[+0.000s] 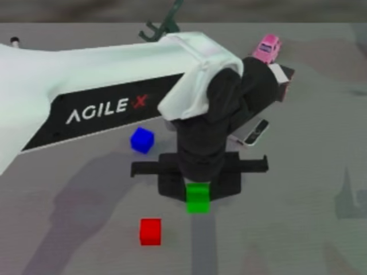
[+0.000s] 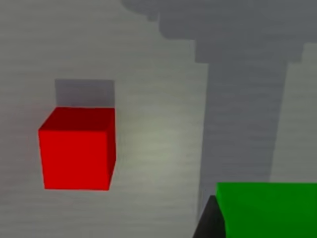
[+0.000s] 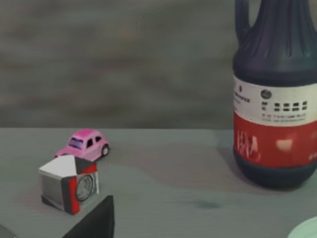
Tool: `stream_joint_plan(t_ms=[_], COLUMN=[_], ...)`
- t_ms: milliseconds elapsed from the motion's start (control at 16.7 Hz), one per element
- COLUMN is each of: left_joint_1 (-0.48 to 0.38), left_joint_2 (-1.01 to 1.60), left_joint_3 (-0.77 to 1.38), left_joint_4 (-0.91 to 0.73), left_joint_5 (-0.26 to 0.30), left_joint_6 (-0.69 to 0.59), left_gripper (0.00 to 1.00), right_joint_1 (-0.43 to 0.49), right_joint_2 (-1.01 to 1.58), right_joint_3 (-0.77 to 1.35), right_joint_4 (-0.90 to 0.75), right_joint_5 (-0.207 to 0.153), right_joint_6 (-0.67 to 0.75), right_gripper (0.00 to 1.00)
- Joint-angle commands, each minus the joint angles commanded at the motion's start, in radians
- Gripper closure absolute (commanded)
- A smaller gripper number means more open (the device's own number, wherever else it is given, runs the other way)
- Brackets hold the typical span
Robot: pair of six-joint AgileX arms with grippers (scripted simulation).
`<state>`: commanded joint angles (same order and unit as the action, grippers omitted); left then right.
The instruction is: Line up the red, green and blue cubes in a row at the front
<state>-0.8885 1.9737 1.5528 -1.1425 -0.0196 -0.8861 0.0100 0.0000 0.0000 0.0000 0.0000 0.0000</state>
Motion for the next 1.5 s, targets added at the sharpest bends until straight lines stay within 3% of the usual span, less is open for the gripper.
stream_joint_plan(t_ms=[360, 720, 1020, 1500], left_joint_1=[0.001, 0.0, -0.002, -0.002], left_joint_2=[0.008, 0.064, 0.075, 0.075], left_joint_3=[-0.011, -0.156, -0.181, -0.181], left_joint_4=[0.018, 0.227, 0.256, 0.256], left_joint_5=[0.001, 0.001, 0.0, 0.0], left_joint_6=[0.002, 0.0, -0.001, -0.001], left_gripper=[1.0, 1.0, 1.0, 0.4], right_joint_1=[0.0, 0.0, 0.0, 0.0], right_joint_2=[0.0, 0.0, 0.0, 0.0], right_joint_3=[0.0, 0.0, 0.0, 0.0], right_joint_4=[0.0, 0.0, 0.0, 0.0], right_joint_5=[0.0, 0.0, 0.0, 0.0], right_joint_6=[0.0, 0.0, 0.0, 0.0], right_gripper=[0.0, 0.0, 0.0, 0.0])
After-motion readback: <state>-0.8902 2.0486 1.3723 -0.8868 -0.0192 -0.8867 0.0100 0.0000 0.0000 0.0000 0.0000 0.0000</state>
